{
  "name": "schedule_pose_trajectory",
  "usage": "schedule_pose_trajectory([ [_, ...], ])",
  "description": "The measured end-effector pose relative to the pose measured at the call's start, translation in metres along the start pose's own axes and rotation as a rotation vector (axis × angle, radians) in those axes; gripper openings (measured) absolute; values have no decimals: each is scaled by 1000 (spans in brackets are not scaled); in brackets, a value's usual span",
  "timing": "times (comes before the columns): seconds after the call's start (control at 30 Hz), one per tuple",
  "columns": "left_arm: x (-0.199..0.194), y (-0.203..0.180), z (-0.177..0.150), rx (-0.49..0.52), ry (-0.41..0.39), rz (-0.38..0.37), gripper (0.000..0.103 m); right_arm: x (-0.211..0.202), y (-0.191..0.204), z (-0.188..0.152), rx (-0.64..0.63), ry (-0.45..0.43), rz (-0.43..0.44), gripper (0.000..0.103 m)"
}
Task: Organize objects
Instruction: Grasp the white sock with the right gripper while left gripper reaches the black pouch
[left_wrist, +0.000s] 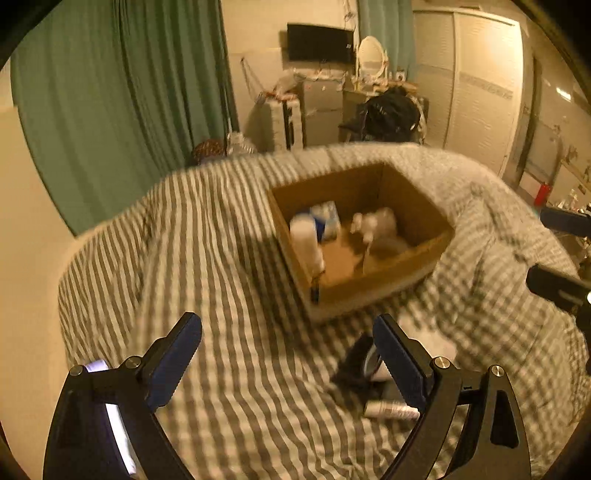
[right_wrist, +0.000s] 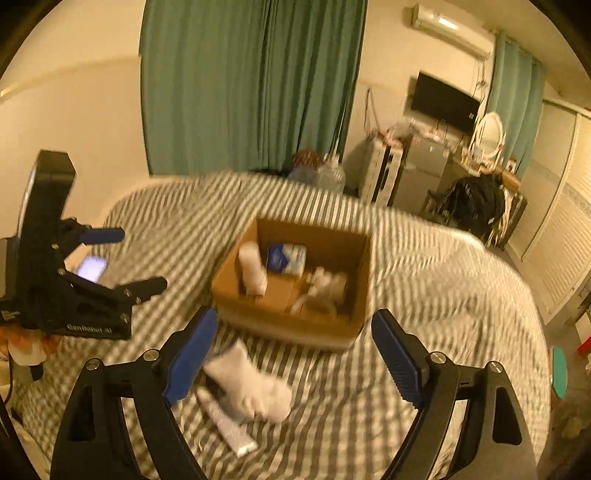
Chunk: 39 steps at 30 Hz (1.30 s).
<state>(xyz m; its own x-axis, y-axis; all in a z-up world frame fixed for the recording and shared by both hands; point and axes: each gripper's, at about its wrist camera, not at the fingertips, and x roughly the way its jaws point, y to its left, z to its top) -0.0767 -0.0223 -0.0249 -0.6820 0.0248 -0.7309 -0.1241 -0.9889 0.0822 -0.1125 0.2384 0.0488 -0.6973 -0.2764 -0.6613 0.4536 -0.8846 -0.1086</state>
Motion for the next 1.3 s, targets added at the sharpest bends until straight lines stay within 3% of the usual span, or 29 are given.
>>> schedule_pose_trajectory([
  [0.1,29,-8,-30,-5,48,14,96,33,8,-33,-18,70,20,86],
  [0.3,72,-19,-68,22,142,-30,96,92,14,-75,7,199,98,86],
  [0.53,83,-17,-75,17,184,-72,96,145,21,-98,1,332,161,86],
  [0.67,85,-19,-76,15,191,-74,96,158,18,-102,40,380,205,66],
  [0.77,85,-22,-76,24,197,-79,96,154,19,-103,43,361,205,50],
  [0.9,87,-29,-75,13,215,-119,96,138,9,-103,87,298,157,43],
  [1.03,98,-39,-71,9,236,-146,96,123,0,-104,115,243,98,42],
  [1.3,129,-52,-61,-27,268,-142,96,124,-8,-106,156,241,119,42],
])
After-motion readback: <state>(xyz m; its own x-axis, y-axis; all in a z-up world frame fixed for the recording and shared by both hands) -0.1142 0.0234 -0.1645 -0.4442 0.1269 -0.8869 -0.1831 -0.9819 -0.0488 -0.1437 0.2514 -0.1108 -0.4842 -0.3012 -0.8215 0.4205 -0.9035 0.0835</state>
